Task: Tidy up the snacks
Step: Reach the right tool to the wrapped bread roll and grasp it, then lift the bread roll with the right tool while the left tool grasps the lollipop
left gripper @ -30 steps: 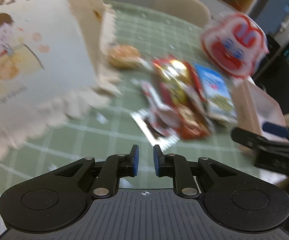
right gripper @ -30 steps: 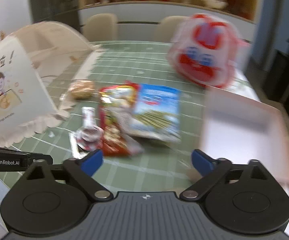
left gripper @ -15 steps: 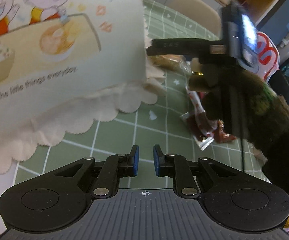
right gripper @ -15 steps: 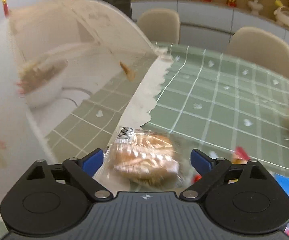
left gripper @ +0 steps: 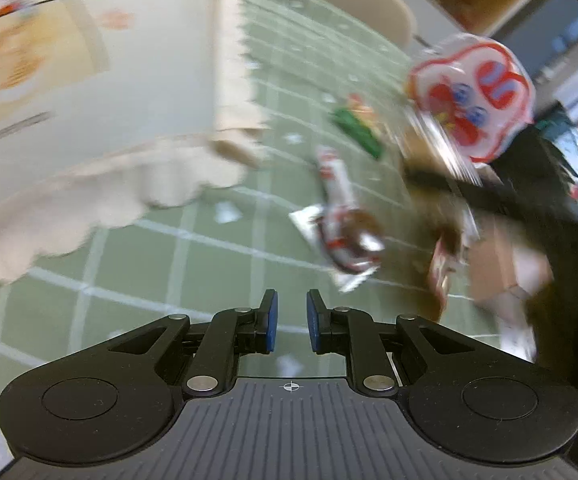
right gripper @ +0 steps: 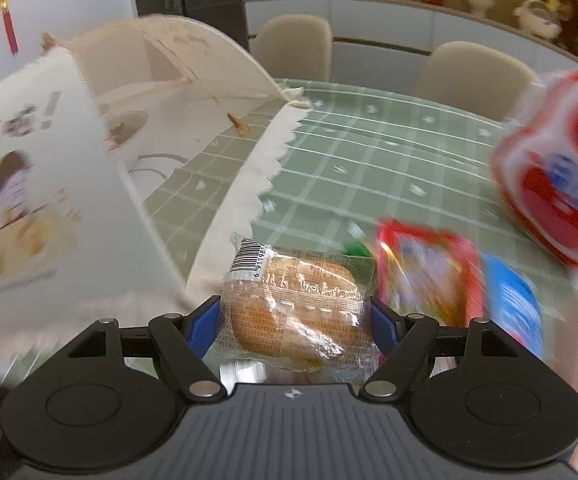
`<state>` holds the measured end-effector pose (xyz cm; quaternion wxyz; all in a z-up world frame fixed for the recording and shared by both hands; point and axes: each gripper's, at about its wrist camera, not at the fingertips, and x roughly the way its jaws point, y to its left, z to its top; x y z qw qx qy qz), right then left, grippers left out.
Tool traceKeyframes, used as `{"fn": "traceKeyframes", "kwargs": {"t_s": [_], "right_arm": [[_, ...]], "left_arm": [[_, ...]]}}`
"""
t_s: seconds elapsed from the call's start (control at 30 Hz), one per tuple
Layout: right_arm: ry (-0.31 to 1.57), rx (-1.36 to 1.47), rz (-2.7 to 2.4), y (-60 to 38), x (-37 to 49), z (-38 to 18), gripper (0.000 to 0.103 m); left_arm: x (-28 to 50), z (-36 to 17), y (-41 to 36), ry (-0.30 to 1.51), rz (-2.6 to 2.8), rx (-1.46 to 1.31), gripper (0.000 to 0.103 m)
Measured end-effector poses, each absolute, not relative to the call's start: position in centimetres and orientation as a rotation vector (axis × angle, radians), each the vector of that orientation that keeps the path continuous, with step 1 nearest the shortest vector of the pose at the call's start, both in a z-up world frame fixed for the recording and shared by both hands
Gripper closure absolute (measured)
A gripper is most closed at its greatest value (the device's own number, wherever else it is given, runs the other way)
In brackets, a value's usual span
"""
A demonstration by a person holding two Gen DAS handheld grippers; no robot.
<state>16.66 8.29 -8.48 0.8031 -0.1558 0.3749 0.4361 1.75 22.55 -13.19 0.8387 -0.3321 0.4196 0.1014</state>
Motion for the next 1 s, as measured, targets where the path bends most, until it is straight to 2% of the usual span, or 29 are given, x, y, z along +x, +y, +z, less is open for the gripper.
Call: {"fn": "traceKeyframes", "kwargs": {"t_s": [0.13, 0.27, 0.43, 0.6, 0.77, 1.0], "right_arm": [[0.796, -0.361, 0.838, 0.7, 13.1, -8.2, 0.027], [0.871, -0.291, 0.744, -5.6, 11.3, -9.7, 0.027], [0.897, -0.292, 0.617, -9.4, 10.0, -11.7, 0.027], [0.927, -0.228, 0.577, -11.6, 9.1, -12.9, 0.023], [0.917, -0.244, 0.568, -12.9, 7.9, -14.1, 0.015], [0.895, -0.261, 0.59, -14.0, 7.4, -14.8, 0.008]], "left_arm": [[4.7, -12.3, 21.8, 0.846, 0.218, -0.64, 0.085], [7.2, -12.0, 22.0, 0.809, 0.259, -0.606, 0.085], [11.4, -13.0, 22.9, 0.813, 0.306, -0.621, 0.085], [13.7, -13.7, 20.6, 0.86, 0.237, -0.51, 0.083], [12.2, -13.6, 16.1, 0.9, 0.077, -0.297, 0.08], [6.9, -12.4, 12.8, 0.875, -0.049, -0.228, 0.079]]}}
